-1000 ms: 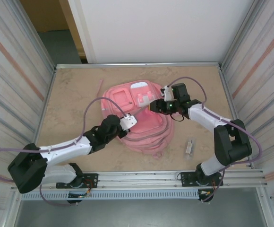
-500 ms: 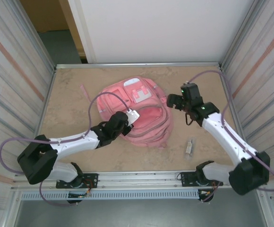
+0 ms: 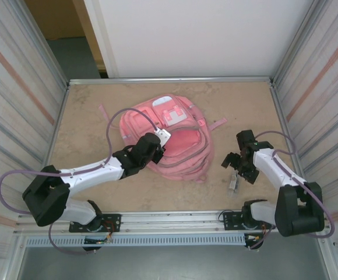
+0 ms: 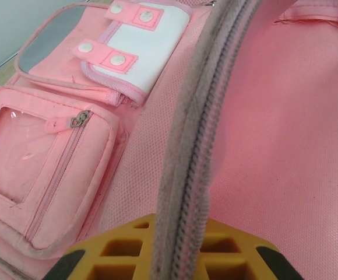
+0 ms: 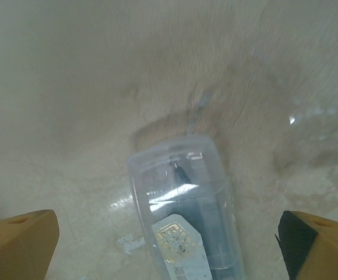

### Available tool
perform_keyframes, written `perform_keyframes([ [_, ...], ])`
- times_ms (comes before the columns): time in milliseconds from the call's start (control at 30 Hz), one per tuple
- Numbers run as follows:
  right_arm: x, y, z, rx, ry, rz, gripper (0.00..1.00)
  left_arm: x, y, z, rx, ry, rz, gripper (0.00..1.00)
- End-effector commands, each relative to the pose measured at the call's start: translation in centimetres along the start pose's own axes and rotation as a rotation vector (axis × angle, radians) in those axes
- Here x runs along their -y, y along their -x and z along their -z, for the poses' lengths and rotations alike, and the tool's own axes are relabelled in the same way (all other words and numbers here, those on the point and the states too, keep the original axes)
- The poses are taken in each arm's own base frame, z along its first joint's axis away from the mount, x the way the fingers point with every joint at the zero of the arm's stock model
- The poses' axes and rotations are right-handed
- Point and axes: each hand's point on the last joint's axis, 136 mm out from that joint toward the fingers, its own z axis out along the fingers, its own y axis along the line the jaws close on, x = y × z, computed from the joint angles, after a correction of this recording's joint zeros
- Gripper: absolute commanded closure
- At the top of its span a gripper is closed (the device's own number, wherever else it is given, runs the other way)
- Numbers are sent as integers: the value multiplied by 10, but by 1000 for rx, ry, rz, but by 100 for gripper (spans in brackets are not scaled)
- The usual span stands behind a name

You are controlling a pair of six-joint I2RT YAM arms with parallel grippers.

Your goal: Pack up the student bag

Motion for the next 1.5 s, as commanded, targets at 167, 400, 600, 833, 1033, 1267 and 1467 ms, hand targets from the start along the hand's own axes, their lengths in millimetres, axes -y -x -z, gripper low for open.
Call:
perform_keyframes([
  [167, 0, -38, -21, -95, -68, -9, 15, 0, 6, 6, 39, -2, 75, 85],
  [400, -6, -41, -23, -83, -69, -7, 34, 0, 3, 6, 21, -6, 66, 85],
  [600, -13, -44, -23, -68, -50, -29, 42, -9, -6, 7, -6, 45, 76, 85],
  [833, -27, -48, -20, -66, -7, -34, 45, -11, -7, 12, -3, 51, 87, 84],
  [1033, -42, -46, -1, -31, 51, -29, 45, -15, -6, 15, 3, 66, 100, 84],
  [1267, -63, -41, 33, 7, 163, -45, 47, -8, 7, 15, 52, 16, 160, 85],
  [1467, -19, -35, 22, 56, -44, -90, 15, -2, 7, 11, 43, -9, 180, 85],
])
